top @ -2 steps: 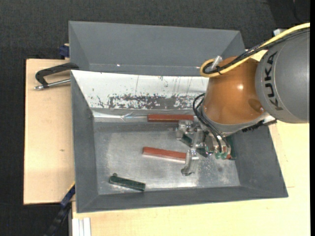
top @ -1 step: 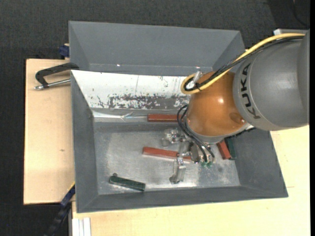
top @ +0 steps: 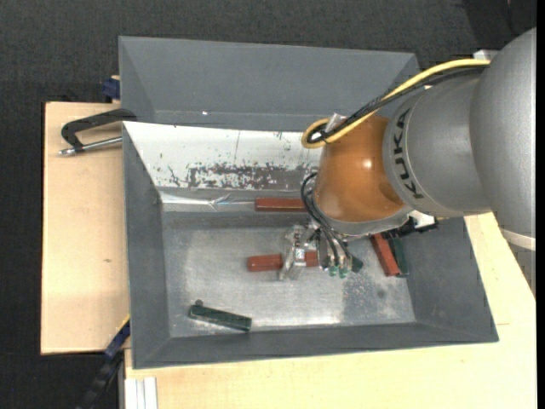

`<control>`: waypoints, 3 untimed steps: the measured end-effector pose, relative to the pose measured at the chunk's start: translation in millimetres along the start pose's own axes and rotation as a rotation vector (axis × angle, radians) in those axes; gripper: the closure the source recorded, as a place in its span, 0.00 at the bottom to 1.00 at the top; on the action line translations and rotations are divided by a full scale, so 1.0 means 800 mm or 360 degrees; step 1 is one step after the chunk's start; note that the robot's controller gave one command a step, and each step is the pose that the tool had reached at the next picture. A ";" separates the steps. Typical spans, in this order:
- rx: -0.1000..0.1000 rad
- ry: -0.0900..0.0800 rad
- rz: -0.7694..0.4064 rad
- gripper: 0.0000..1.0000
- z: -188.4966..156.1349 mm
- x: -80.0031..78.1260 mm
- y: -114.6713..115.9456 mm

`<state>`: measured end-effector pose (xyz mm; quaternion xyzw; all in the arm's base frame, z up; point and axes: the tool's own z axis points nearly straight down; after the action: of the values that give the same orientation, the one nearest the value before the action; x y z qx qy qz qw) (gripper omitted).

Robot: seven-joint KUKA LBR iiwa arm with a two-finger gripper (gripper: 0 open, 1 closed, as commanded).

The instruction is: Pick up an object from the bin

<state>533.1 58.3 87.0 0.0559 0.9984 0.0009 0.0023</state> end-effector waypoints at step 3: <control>0.0000 0.0002 -0.0054 0.00 -0.196 -0.008 0.010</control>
Offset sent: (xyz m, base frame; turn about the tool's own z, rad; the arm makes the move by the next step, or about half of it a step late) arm -0.0302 0.0071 0.1346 -0.0216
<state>539.5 65.5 244.1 0.0391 0.9992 0.0008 0.0015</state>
